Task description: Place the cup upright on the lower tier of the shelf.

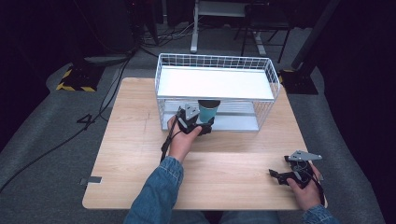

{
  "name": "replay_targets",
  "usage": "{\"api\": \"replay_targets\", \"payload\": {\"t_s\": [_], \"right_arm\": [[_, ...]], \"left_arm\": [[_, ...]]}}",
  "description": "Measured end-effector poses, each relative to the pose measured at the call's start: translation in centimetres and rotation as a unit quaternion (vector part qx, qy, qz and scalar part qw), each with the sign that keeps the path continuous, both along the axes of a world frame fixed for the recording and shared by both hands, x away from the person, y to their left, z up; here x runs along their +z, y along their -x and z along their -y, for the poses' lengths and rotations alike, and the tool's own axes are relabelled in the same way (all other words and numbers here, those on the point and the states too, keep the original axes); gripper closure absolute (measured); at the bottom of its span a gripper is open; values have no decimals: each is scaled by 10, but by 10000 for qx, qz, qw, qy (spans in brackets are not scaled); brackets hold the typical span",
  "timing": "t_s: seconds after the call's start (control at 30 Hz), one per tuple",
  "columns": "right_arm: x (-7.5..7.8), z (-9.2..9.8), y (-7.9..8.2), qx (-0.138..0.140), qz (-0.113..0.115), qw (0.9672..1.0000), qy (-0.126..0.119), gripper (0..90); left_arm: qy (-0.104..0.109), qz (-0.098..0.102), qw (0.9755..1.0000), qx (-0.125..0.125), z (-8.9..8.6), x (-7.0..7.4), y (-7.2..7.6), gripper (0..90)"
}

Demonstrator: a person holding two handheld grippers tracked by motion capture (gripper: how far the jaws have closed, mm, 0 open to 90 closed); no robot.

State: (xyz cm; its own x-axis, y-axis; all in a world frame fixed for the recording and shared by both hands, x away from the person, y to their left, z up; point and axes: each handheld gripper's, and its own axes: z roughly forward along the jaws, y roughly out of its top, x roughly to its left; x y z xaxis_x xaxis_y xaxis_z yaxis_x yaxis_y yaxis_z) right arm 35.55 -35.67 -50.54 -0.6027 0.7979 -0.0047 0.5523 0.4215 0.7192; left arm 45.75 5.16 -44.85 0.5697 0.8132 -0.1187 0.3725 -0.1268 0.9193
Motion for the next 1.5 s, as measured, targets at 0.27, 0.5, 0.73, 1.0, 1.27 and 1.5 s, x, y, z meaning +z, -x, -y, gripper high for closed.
{"api": "replay_targets", "payload": {"t_s": [0.27, 0.5, 0.73, 1.0, 1.27, 1.5], "right_arm": [[0, 0, 0, 0, -1, 10000, -1, 47], [0, 0, 0, 0, -2, 10000, -1, 47], [0, 0, 0, 0, -2, 10000, -1, 47], [0, 0, 0, -3, -5, 10000, -4, 45], [0, 0, 0, -3, -9, 10000, -8, 44], [0, 0, 0, 0, -6, 10000, -7, 44]], "left_arm": [[-54, 91, 9998, -160, -11, 20, 29, 155], [-346, 63, 9990, -267, -25, 33, 54, 155], [-320, 59, 9990, -320, -45, 39, 79, 156], [-558, -52, 9979, -334, -67, 35, 99, 158], [-670, -134, 9972, -312, -94, 26, 123, 160], [-743, -217, 9965, -324, -109, 17, 140, 159]]}}
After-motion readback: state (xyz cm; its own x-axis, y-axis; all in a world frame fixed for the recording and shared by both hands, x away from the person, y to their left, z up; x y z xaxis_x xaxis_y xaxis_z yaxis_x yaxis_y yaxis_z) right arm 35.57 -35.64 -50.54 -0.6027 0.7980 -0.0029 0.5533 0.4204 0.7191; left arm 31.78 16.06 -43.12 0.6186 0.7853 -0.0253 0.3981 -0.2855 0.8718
